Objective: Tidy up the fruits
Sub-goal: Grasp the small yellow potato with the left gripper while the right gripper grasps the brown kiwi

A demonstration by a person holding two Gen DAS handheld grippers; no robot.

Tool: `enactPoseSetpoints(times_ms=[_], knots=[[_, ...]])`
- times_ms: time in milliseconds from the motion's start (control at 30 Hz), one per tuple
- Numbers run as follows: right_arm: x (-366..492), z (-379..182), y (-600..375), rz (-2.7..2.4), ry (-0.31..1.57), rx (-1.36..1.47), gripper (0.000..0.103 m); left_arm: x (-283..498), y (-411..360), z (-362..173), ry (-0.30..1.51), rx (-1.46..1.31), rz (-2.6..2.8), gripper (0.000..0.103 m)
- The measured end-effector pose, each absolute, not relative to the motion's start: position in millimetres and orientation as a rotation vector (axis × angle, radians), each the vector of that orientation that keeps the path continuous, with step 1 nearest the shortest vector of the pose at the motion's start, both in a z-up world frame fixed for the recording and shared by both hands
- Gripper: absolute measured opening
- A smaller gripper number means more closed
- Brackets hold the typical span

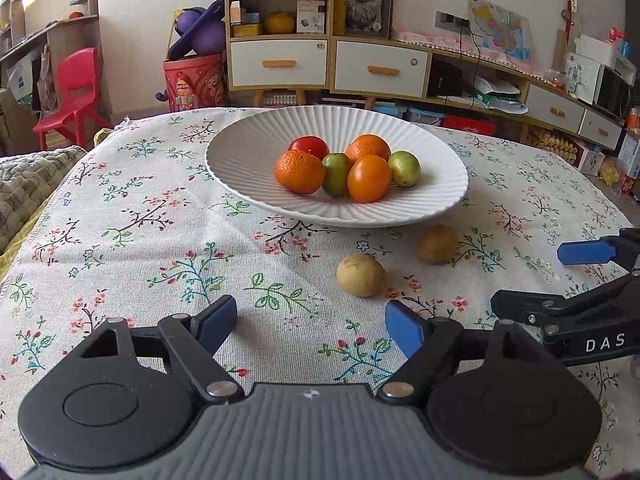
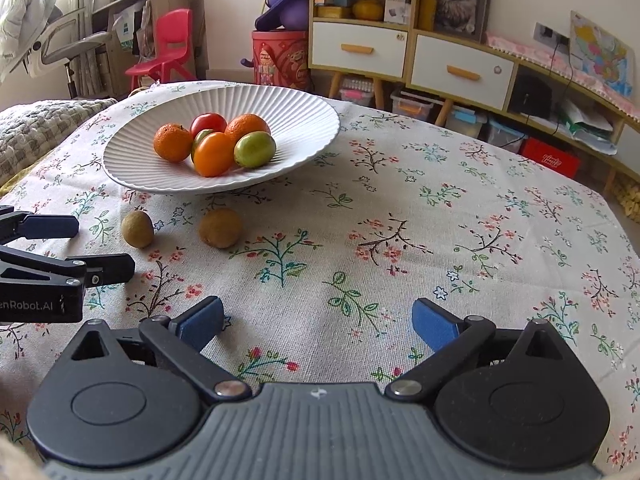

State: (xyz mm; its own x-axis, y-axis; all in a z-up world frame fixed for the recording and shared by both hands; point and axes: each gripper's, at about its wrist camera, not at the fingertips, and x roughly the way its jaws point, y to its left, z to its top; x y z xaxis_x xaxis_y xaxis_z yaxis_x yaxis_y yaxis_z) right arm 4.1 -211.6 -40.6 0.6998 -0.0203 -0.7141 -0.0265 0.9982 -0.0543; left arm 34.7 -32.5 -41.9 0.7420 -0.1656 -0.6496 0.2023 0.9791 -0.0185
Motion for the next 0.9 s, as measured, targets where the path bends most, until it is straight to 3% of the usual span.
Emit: enactPoseSetpoints(times_ms=[333, 433, 700, 900], knots=[[8, -41, -211, -0.001, 0.794, -0.051, 0.101, 44, -41, -38, 0.7, 0.019, -0.253, 0.03], [10, -40, -209, 0.0, 0.793, -0.054, 0.1, 46, -41, -38, 0.708, 0.006, -0.272, 0.012], [17, -40, -200, 0.022, 0.792, -0.064, 0.097, 45, -32, -35, 0.715, 0.021, -0.246, 0.012], [28, -40, -190, 0.045, 0.796, -0.051, 0.087, 41, -16, -33, 0.727, 0.001, -0.219, 0.012]])
